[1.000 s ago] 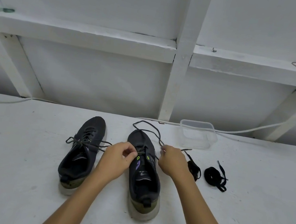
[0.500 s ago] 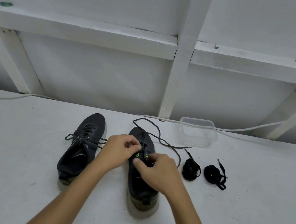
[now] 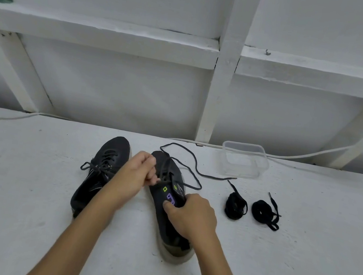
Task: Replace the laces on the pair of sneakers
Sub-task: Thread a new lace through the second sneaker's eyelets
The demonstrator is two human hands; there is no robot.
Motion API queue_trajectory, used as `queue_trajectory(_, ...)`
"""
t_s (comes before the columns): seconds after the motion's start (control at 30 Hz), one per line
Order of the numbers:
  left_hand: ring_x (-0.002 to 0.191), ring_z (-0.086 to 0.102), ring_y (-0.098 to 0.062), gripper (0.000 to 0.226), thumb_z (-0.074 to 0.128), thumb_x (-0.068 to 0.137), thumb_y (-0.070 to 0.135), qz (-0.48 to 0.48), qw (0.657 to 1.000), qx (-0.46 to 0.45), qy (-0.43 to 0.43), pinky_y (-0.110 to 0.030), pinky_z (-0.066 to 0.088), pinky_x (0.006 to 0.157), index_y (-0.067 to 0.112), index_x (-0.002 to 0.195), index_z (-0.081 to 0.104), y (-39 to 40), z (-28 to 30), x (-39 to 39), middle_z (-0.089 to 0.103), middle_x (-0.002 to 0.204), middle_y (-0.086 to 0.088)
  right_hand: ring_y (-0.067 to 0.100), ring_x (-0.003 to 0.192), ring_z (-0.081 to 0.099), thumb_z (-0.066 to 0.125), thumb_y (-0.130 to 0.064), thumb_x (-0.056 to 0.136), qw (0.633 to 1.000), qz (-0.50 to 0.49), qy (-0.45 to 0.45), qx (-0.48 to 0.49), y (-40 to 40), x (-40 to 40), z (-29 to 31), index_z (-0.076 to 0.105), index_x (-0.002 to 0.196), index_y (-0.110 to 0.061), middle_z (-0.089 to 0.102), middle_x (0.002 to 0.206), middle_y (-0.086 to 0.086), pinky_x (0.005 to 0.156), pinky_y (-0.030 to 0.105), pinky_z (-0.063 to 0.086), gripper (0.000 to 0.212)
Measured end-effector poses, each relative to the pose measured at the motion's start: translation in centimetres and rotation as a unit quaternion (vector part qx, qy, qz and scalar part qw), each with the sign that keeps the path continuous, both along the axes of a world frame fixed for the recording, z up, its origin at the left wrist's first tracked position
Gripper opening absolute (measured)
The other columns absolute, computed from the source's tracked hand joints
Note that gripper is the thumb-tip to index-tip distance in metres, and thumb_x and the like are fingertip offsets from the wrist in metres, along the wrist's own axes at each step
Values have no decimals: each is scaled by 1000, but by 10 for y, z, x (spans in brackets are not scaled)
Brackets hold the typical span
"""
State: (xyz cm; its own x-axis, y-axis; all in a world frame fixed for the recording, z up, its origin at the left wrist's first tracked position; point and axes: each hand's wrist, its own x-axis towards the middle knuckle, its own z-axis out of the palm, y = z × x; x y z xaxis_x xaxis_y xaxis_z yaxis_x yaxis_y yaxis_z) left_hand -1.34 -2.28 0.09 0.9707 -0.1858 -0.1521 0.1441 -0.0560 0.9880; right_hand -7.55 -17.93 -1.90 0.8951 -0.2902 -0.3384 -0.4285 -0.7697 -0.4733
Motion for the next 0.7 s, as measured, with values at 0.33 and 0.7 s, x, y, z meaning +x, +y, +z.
queue_trajectory(0.33,59,48,-2,18,70,89,37,-146,905,385,-101,-15,35,57,26,75,72,3,9,10,53,59,12,19,97,62,59,-56,86,998,-14,-57,28,0,-2,2,60,127,-40,69,108,-11,70,26,39,44)
queue_trajectory(0.7,55,49,-8,30,71,83,43,-17,972,225,-59,-21,42,62,23,70,52,-14,-7,-5,54,60,8,20,90,59,57,-54,88,997,-16,-66,22,2,-4,1,62,114,-36,68,108,-7,70,28,40,33)
